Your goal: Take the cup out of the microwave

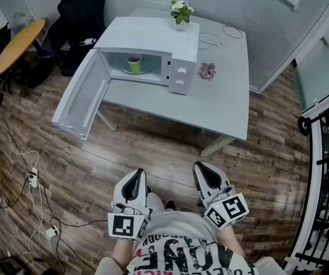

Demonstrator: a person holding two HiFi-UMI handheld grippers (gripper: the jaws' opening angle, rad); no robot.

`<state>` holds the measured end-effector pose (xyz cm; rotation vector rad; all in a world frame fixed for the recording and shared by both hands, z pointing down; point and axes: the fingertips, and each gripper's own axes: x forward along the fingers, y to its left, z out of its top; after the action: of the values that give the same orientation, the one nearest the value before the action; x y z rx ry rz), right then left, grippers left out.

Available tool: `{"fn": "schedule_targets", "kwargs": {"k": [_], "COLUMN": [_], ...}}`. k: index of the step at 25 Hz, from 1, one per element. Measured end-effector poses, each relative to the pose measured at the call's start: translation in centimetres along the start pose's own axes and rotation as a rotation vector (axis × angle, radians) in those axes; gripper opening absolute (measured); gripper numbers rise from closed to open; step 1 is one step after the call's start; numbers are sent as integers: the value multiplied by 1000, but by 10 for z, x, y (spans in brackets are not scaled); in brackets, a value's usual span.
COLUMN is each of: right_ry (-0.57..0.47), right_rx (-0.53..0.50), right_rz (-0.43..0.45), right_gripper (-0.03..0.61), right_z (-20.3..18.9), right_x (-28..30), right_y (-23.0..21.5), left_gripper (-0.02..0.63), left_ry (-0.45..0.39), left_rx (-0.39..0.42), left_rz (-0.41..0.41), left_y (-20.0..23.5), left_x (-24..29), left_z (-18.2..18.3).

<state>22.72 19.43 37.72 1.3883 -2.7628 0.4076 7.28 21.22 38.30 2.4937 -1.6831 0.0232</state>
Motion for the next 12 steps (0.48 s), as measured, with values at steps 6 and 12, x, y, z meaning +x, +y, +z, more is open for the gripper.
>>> {"fn": "schedule_targets", "kwargs": {"k": [6,12], "right_ry": [17,28], "right_rx": [-9,-2], "right_rz": [18,24], "right_gripper": [21,21], "right_z": [-6,-15], "right_x": [-28,-39], "right_y": [12,39], "left_gripper": [14,14], "left_ry": [-19,4], "left_rx": [29,86], "left_rz": [28,20], "left_y": [-22,-32], "left_x": [-24,-50], "left_z": [-1,-4]}}
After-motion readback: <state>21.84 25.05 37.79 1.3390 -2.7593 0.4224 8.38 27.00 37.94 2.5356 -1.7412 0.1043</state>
